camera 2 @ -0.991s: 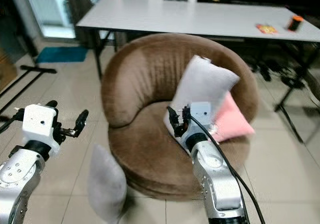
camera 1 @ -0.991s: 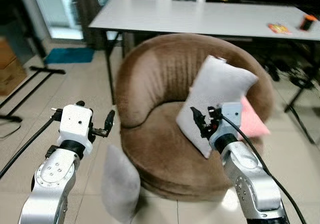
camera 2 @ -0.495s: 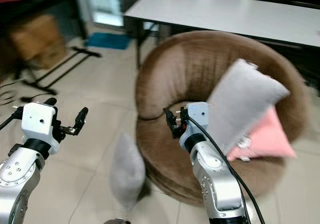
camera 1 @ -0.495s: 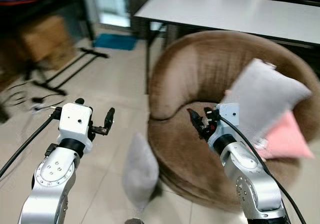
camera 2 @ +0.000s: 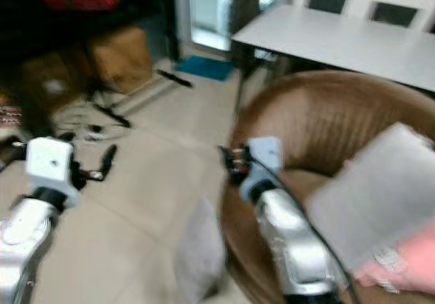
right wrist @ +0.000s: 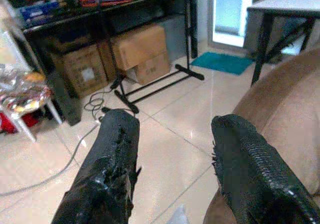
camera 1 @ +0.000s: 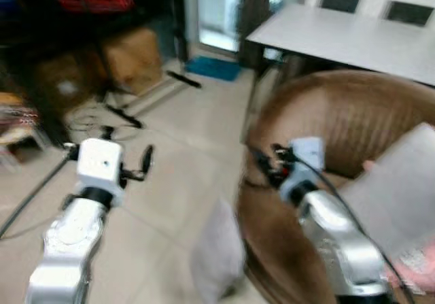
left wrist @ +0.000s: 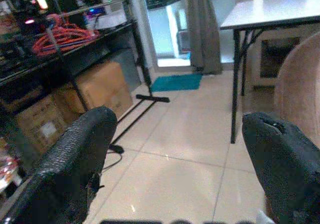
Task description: Move the pillow to the sofa from floor
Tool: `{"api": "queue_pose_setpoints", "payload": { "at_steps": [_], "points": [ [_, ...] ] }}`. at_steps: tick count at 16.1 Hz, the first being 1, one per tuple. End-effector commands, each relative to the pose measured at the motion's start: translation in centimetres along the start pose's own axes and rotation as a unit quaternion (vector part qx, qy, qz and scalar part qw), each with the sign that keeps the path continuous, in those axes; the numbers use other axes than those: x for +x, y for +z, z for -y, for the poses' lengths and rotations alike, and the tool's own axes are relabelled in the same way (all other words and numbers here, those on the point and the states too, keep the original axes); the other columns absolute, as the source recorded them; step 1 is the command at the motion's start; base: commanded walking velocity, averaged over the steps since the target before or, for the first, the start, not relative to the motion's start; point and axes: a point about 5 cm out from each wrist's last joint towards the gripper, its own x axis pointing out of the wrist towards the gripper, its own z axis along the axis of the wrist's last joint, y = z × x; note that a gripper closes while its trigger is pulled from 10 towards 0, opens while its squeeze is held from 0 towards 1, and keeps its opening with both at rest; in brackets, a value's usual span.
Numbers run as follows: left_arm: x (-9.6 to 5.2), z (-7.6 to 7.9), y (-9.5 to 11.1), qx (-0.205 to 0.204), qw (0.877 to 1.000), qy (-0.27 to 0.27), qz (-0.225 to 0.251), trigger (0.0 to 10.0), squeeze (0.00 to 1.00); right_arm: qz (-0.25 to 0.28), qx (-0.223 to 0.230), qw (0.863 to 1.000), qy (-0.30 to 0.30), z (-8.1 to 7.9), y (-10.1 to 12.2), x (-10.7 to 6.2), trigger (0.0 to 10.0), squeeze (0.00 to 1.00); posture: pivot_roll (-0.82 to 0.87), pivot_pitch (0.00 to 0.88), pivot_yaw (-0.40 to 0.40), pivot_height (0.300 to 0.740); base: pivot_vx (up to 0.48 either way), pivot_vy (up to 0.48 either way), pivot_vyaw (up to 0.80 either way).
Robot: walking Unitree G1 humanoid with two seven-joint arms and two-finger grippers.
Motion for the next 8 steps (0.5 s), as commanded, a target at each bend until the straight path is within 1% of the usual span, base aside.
{"api": "queue_pose_setpoints", "payload": {
  "at_steps": [1,2,4,7,8],
  "points": [
    [0.03,-0.57,0.41,0.012,1.000,0.006,0.006,10.0,0.00,0.007,0.008,1.000,-0.005,-0.10,0.42,0.27,10.0,0.00,0.00,0.000,0.010,0.740,0.296,0.000,0.00],
    [0.02,-0.52,0.37,0.013,1.000,0.004,0.005,10.0,0.00,0.010,-0.004,1.000,-0.005,0.08,0.48,0.23,10.0,0.00,0.00,0.000,0.010,0.740,0.270,0.000,0.00],
    [-0.08,-0.37,0.14,0.023,1.000,-0.007,0.004,10.0,0.00,0.021,-0.009,1.000,-0.005,0.43,0.45,-0.14,10.0,0.00,-0.01,0.000,0.013,0.740,0.000,0.000,0.00],
    [-0.19,-0.49,-0.11,0.038,0.999,-0.008,0.002,10.0,0.00,0.019,-0.010,1.000,-0.004,0.73,0.03,-0.38,10.0,0.00,-0.01,0.000,0.013,0.740,0.000,0.000,0.00],
    [-0.25,-0.54,-0.17,0.040,0.999,-0.008,0.002,10.0,0.00,0.017,-0.009,1.000,0.001,0.80,-0.20,-0.46,10.0,0.00,-0.01,0.000,0.013,0.731,0.000,0.000,0.00]
  ]
}}
